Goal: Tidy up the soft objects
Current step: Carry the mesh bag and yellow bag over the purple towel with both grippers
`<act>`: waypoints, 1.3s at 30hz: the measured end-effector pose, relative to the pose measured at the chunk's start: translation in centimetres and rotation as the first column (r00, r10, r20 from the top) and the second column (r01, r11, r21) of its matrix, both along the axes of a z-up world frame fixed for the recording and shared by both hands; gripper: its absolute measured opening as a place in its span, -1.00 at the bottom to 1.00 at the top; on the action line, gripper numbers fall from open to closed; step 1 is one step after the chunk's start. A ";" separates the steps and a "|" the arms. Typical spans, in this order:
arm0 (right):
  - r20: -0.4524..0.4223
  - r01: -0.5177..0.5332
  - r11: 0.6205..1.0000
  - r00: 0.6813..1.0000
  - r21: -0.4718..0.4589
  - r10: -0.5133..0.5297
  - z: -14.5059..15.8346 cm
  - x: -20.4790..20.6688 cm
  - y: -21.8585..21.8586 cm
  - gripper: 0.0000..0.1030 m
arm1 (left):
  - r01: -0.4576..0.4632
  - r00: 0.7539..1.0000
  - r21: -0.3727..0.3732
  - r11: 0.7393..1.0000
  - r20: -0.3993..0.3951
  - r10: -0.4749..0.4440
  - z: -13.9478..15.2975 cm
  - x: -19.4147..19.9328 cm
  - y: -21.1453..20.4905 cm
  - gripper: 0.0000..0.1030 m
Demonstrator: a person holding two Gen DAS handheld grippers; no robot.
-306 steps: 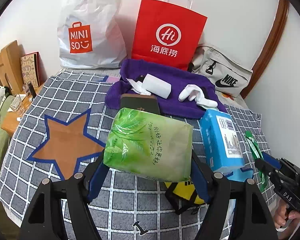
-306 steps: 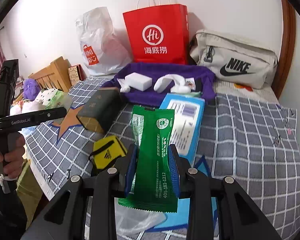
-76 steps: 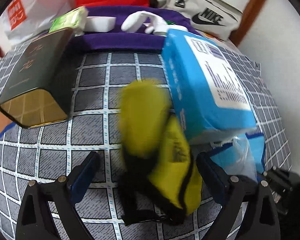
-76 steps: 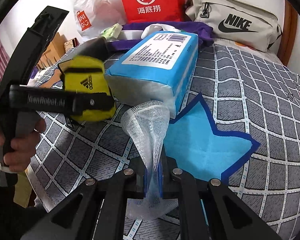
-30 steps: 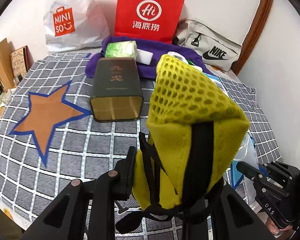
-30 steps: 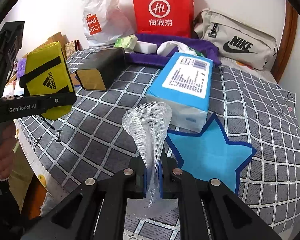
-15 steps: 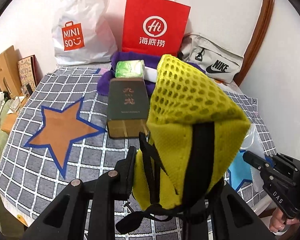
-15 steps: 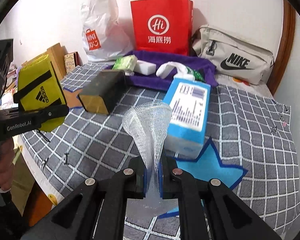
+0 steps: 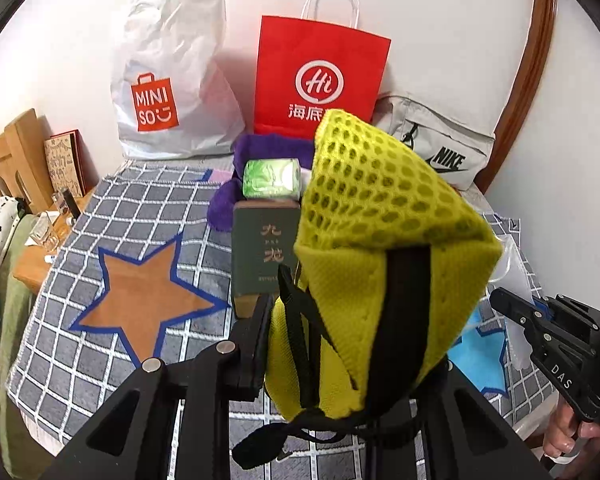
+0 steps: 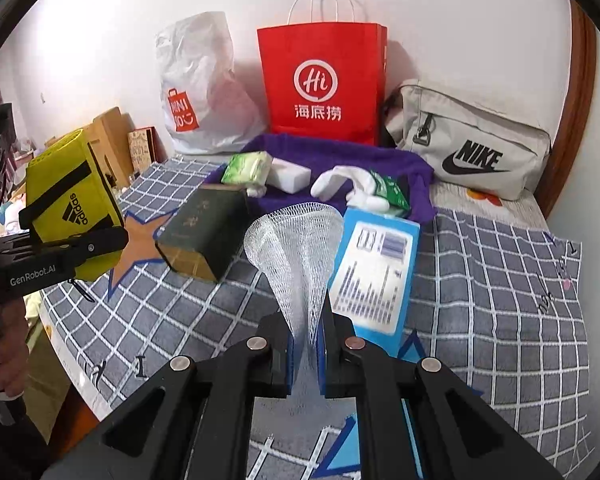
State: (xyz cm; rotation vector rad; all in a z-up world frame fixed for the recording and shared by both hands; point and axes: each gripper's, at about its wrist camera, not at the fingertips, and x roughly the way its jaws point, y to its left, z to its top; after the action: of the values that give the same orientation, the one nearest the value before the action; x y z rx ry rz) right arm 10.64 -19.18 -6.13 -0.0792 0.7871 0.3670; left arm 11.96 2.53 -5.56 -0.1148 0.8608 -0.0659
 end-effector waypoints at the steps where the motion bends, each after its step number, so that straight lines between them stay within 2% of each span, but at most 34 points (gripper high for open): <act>1: 0.003 0.000 1.000 1.000 0.001 0.000 0.2 0.3 0.0 -0.82 | -0.001 1.000 0.002 1.000 0.003 0.001 0.2 0.2 0.0 -0.54; 22: 0.057 0.004 0.999 0.998 0.040 -0.006 3.3 6.3 0.0 -0.82 | -0.005 1.000 0.001 1.000 0.020 0.005 2.8 5.4 0.3 -0.54; 39: 0.079 -0.002 0.999 0.997 0.050 -0.002 3.8 11.2 0.5 -0.82 | -0.026 1.000 -0.011 1.000 -0.011 0.026 2.2 10.4 0.7 -0.54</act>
State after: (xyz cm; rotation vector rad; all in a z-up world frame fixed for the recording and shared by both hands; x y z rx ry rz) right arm 21.88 -18.69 -2.28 -0.0463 0.6993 0.3817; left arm 22.35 3.21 -3.33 -0.1368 0.8700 -0.0461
